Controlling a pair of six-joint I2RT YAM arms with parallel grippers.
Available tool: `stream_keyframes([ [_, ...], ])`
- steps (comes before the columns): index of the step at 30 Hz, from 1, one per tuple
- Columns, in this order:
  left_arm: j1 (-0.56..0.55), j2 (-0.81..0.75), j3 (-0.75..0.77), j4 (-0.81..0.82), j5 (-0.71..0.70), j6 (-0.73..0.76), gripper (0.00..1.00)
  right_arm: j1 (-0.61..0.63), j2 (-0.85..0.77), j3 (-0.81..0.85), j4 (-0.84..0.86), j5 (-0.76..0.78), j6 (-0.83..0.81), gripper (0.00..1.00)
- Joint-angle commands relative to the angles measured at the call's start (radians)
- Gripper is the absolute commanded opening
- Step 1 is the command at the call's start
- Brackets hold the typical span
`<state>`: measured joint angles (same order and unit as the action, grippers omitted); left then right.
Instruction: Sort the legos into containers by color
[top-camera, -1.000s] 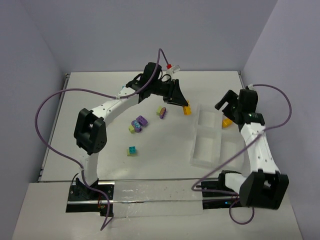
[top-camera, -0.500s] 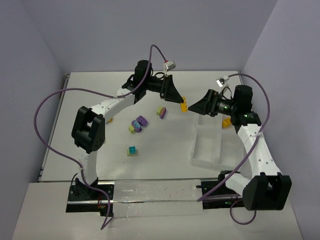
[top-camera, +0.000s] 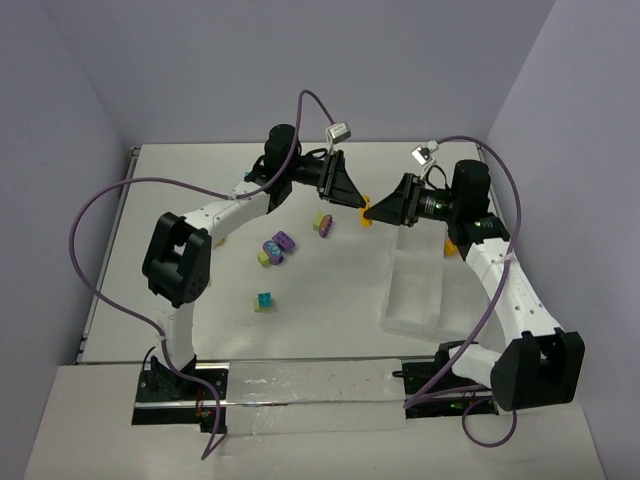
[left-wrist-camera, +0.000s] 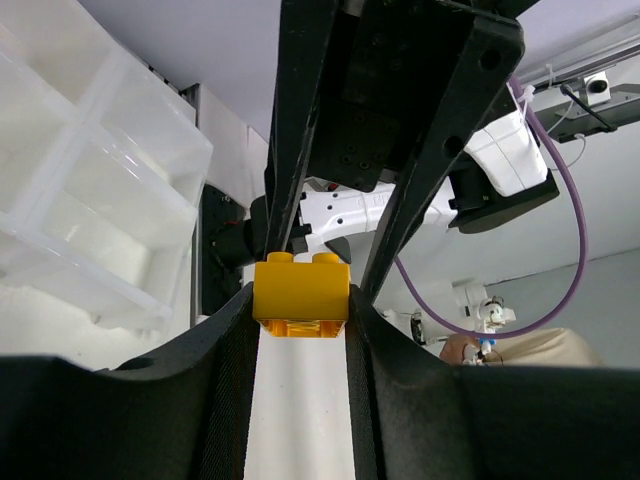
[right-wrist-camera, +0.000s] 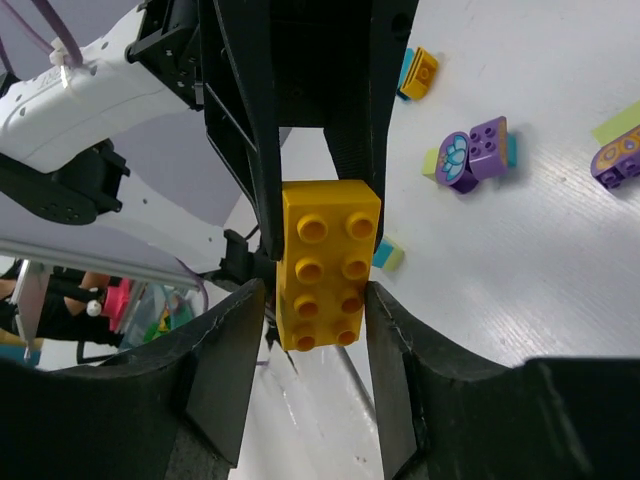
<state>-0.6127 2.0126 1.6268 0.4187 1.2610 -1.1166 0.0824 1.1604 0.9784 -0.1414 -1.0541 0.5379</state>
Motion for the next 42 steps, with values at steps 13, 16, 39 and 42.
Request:
stream_keyframes([
  [13,-0.006,-0.062,-0.034,0.233,0.012,-0.124,0.00,0.031,0.017,0.011,0.037,-0.035,-0.016,0.30],
  [16,-0.004,-0.069,-0.035,0.221,0.002,-0.106,0.00,0.031,0.013,0.011,0.018,-0.022,-0.029,0.01],
  [39,0.155,-0.109,0.075,-1.016,-0.933,0.664,0.99,-0.289,0.135,0.120,-0.597,1.366,-0.047,0.09],
  [42,0.121,-0.096,0.077,-1.043,-1.032,0.680,0.99,-0.294,0.153,0.116,-0.598,1.390,-0.031,0.15],
])
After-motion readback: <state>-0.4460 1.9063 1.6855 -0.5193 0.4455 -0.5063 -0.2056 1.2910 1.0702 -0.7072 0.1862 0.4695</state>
